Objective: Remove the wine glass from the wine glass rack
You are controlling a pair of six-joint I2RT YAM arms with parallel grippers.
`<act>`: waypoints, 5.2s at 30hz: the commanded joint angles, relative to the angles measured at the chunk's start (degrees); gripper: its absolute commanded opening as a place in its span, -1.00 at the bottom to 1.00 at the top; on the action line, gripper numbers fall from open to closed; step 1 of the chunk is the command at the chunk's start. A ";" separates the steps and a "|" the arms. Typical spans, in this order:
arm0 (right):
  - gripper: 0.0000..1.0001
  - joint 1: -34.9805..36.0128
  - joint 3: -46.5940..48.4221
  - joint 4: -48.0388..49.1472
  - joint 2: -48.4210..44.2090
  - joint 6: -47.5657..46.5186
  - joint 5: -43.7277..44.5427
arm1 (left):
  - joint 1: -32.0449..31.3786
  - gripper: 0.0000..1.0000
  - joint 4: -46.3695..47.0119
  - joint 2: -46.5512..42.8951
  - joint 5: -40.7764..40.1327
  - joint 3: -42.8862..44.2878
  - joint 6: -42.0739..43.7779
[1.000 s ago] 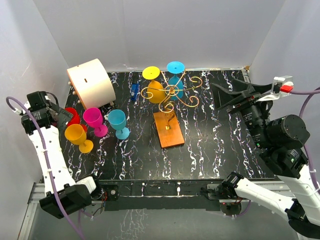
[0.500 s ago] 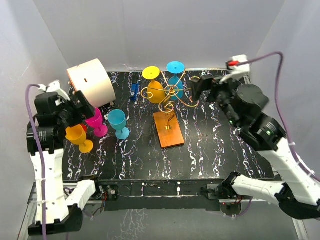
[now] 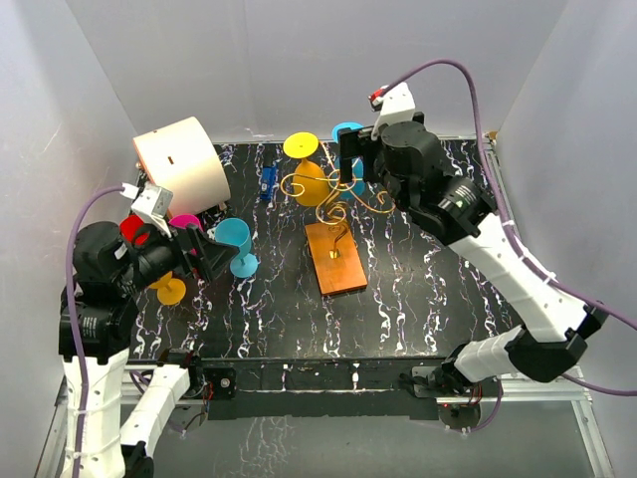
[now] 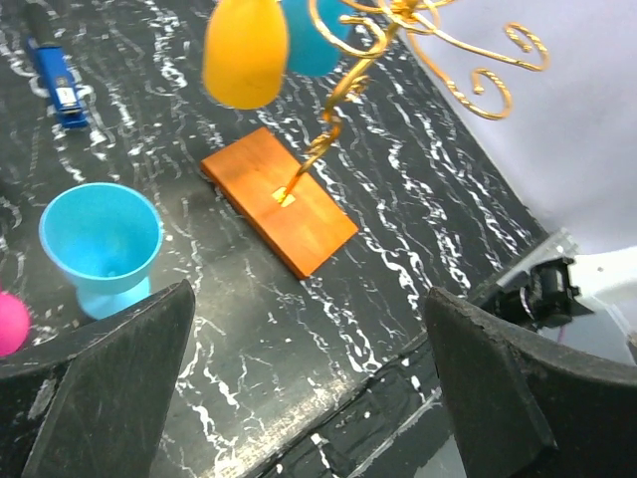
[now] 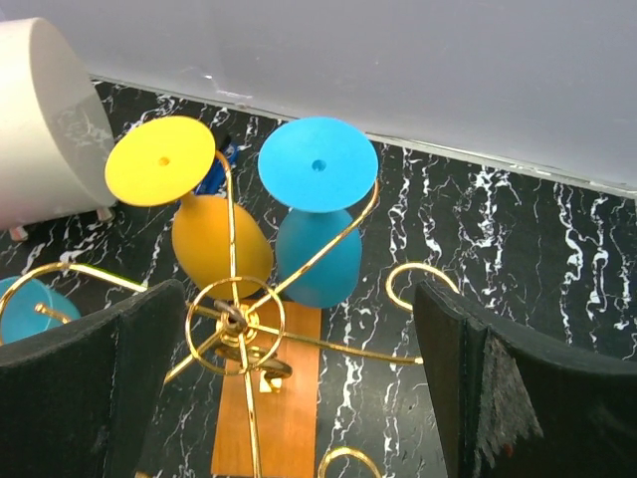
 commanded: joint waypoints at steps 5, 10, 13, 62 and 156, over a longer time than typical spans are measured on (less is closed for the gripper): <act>0.97 -1.99 10.11 -0.06 8.44 -2.93 2.64 | -0.48 0.97 7.19 1.03 9.29 -1.45 -2.13; 0.97 -3.84 15.30 -2.23 13.28 -2.60 -1.43 | -2.61 0.97 6.67 1.23 6.81 -1.45 -1.20; 0.97 -5.58 16.77 -2.94 15.01 -1.79 -5.31 | -2.80 0.97 5.18 0.80 4.83 -0.91 -0.46; 0.97 -11.03 23.86 -1.16 27.32 -1.41 -10.78 | -2.84 0.97 2.19 -0.27 -0.63 -1.69 1.50; 0.07 -14.99 15.15 -2.94 15.15 2.66 -18.35 | -2.84 0.97 0.01 -1.14 -1.21 -0.85 0.12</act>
